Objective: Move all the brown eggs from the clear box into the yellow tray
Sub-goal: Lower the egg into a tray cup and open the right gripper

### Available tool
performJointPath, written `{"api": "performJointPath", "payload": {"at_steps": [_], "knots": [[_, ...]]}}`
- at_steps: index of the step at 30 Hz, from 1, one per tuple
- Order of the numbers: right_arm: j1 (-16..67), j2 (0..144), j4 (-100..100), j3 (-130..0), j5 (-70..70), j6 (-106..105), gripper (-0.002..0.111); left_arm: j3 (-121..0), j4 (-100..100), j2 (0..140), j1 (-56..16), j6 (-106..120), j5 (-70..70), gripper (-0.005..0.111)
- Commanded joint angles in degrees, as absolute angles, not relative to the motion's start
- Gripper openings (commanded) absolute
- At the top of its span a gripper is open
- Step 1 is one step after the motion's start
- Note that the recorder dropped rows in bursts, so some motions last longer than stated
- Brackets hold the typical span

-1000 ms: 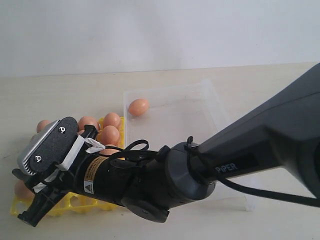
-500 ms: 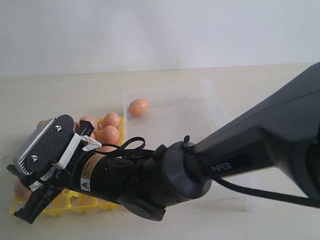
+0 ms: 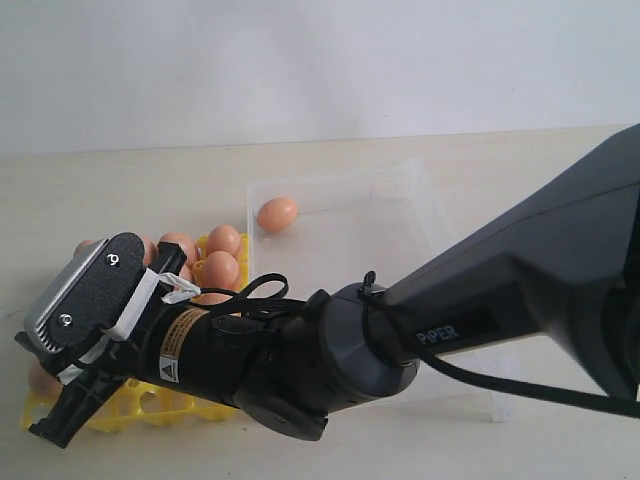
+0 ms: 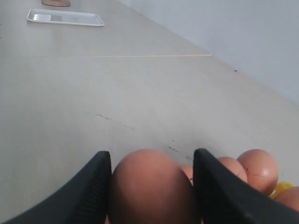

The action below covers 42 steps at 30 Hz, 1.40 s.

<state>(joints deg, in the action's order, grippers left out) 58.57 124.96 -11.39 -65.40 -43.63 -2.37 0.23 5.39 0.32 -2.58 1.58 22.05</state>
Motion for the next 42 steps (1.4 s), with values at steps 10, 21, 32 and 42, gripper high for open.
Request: {"api": "performJointPath", "payload": {"at_steps": [10, 21, 32, 42], "knots": [[58.5, 124.8, -11.5, -65.7, -43.8, -3.0, 0.044, 0.0, 5.3, 0.0, -2.9, 1.3, 21.7, 0.000], [58.5, 122.6, -10.9, -65.7, -40.7, -3.0, 0.047, 0.0, 5.3, 0.0, -2.9, 1.3, 21.7, 0.000], [58.5, 122.5, -10.9, -65.7, -33.1, -1.9, 0.047, 0.0, 5.3, 0.0, -2.9, 1.3, 21.7, 0.000], [58.5, 122.1, -10.7, -65.7, -29.2, -1.2, 0.047, 0.0, 5.3, 0.0, -2.9, 1.3, 21.7, 0.000]]}}
